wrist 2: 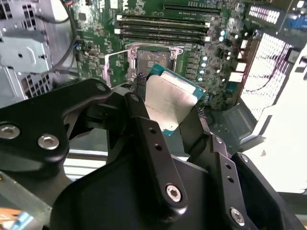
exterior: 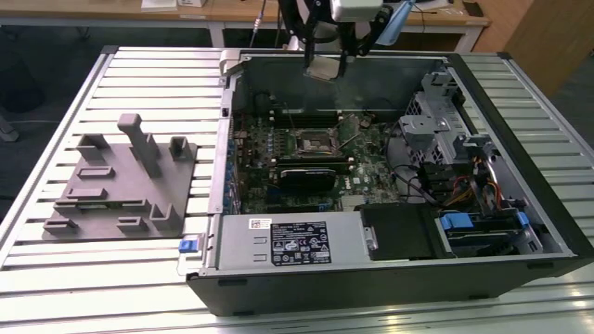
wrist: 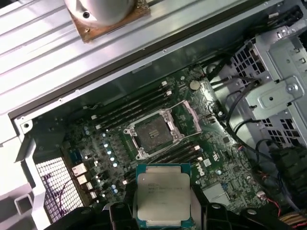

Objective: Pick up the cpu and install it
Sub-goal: 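Place the cpu into insertion slot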

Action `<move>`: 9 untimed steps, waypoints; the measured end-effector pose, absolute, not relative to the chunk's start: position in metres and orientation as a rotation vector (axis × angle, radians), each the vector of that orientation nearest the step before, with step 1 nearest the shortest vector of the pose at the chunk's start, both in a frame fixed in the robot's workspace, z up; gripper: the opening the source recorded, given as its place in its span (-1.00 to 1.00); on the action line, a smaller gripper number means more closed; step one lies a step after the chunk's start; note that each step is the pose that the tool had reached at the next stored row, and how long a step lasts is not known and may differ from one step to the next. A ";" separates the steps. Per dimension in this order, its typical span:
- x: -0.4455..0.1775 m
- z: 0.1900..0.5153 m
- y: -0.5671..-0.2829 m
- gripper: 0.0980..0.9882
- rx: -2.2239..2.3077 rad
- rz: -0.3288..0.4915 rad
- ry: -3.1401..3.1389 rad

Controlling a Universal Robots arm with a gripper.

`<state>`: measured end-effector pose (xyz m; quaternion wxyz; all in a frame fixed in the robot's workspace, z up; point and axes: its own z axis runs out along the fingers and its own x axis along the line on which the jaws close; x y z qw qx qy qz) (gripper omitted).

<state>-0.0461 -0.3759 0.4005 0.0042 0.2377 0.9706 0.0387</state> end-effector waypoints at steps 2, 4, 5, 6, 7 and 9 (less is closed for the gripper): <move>-0.046 0.400 -0.376 -0.03 0.791 0.121 3.028; -0.046 0.400 -0.376 -0.03 0.836 0.121 3.015; -0.046 0.400 -0.376 -0.03 0.859 0.121 3.008; -0.046 0.400 -0.376 -0.03 0.881 0.120 3.001; -0.046 0.400 -0.376 -0.03 0.905 0.120 2.993; -0.046 0.400 -0.376 -0.03 0.950 0.120 2.978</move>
